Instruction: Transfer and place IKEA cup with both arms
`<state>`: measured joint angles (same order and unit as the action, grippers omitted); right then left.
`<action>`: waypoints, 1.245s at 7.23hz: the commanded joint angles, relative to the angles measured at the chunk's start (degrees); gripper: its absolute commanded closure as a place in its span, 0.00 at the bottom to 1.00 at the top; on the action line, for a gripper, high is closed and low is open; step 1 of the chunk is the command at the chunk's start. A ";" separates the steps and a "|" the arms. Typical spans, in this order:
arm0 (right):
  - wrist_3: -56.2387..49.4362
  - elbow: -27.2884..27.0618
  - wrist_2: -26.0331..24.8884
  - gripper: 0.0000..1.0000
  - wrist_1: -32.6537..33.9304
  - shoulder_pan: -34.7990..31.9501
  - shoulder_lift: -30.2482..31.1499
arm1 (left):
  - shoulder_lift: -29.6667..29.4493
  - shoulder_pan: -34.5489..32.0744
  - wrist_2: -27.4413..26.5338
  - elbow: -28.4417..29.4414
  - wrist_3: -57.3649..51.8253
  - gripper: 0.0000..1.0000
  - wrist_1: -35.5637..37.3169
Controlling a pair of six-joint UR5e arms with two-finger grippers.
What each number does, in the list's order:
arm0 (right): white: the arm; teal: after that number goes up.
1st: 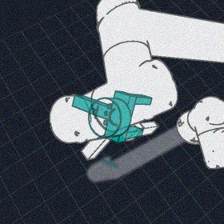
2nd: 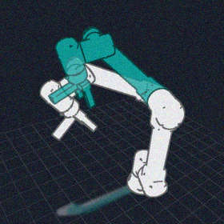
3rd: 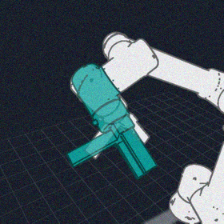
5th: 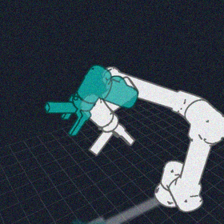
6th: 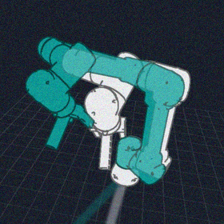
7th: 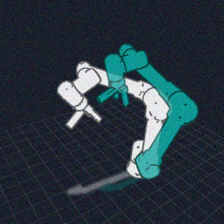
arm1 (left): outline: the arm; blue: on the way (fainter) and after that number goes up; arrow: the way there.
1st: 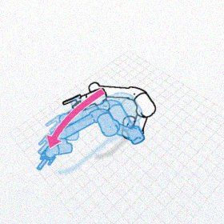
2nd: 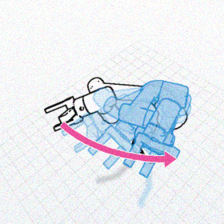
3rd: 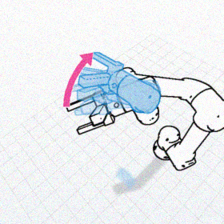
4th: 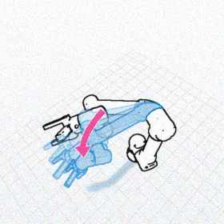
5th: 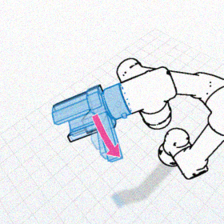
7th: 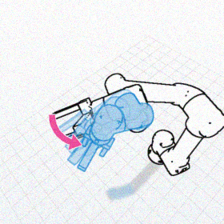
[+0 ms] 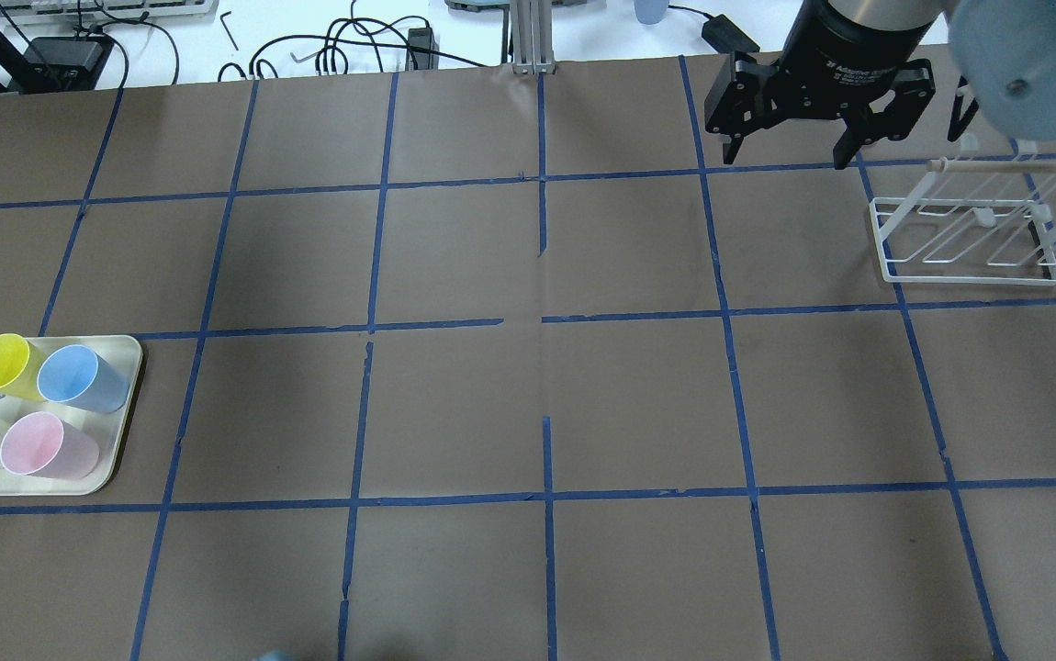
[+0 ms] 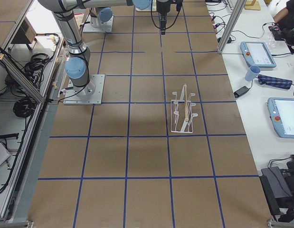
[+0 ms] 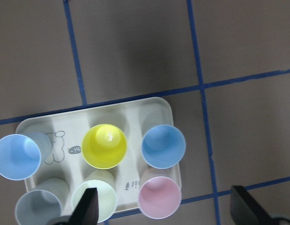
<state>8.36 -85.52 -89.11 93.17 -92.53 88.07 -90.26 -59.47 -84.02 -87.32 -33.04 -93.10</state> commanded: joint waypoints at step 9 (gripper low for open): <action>-0.10 -0.09 0.08 0.00 0.00 -0.01 0.00 | 1.23 -30.35 -5.98 0.92 30.40 0.00 -0.06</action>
<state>8.26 -85.61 -89.03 93.16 -92.62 88.07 -88.87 -90.14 -90.15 -87.24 -0.72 -93.23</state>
